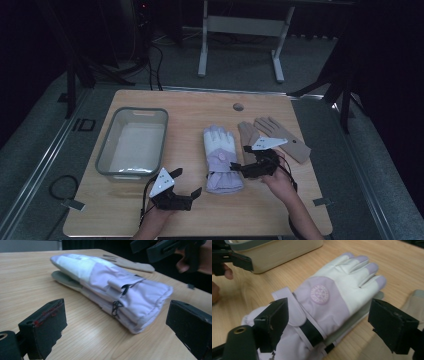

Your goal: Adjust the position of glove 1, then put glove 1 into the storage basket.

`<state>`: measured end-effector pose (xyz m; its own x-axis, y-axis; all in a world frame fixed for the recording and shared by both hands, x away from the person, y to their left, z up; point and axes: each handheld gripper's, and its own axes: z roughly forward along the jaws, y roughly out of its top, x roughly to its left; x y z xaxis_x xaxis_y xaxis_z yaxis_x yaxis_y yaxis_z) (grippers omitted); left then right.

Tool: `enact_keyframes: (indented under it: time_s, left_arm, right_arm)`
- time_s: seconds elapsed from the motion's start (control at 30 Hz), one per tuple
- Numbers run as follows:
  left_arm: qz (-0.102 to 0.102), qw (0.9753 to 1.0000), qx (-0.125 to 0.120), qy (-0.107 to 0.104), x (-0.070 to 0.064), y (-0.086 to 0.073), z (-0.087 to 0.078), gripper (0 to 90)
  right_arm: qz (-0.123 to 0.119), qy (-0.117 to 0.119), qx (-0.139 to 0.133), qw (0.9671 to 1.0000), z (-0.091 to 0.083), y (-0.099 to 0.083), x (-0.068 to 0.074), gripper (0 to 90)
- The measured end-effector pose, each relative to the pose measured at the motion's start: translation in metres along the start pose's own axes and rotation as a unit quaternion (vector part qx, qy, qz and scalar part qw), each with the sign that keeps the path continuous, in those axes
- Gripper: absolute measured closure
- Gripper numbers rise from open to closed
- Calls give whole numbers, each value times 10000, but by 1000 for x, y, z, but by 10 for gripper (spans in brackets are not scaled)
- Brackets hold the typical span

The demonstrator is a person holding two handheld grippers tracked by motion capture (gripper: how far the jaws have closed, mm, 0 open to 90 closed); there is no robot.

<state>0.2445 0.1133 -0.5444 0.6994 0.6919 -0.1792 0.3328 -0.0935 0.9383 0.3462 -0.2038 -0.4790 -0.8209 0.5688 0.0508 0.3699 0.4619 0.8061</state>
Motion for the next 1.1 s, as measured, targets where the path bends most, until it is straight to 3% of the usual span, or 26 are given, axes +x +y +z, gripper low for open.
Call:
enact_keyframes:
  time_s: [0.07,0.1,0.17,0.2,0.27,0.3,0.33,0.4,0.47,0.53,0.63,0.7,0.77,0.8,0.83,1.0,1.1]
  left_arm:
    - [-56,9999,73,-81,-1,2,1,29]
    - [-209,9991,229,-279,-2,4,3,29]
    - [-241,9989,262,-294,-3,5,4,29]
    - [-258,9988,288,-305,-3,7,5,29]
    - [-276,9988,263,-297,-4,10,7,29]
    - [-275,9989,264,-286,-5,11,8,29]
    - [-275,9989,264,-286,-5,11,8,29]
    - [-224,9991,231,-278,-6,18,12,29]
    - [-220,9991,252,-270,-7,23,15,30]
    - [-132,9994,291,-115,-10,28,18,55]
    - [-3,9991,392,-159,-12,36,23,93]
    - [10,9991,383,-180,-13,41,26,148]
    - [31,9990,434,-138,-15,46,28,150]
    - [49,9989,459,-119,-16,49,30,236]
    - [69,9987,495,-110,-17,51,32,278]
    - [161,9973,720,59,-24,55,45,443]
    - [151,9953,948,92,-28,51,55,492]
  right_arm:
    - [53,21,-86,9999,-2,-5,-4,151]
    - [78,48,-67,9999,-3,-7,-5,155]
    - [208,80,-31,9997,-7,-12,-7,164]
    - [244,32,-150,9996,-9,-14,-7,168]
    - [288,39,-215,9993,-11,-16,-7,168]
    - [532,62,-185,9984,-13,-17,-8,148]
    - [532,62,-185,9984,-13,-17,-8,148]
    - [675,-73,-156,9976,-14,-17,-9,126]
    - [728,-103,-165,9972,-14,-16,-8,104]
    - [675,-194,-157,9974,-13,-14,-6,102]
    - [590,-305,-190,9976,-10,-10,-5,197]
    - [574,-357,-200,9975,-8,-6,-8,321]
    - [607,-440,-226,9969,-6,-4,-9,344]
    - [713,-450,-233,9962,-3,1,-14,461]
    - [797,-483,-264,9953,0,3,-15,494]
    - [946,-271,-137,9951,16,10,-17,531]
    - [974,-363,2,9946,28,7,-13,491]
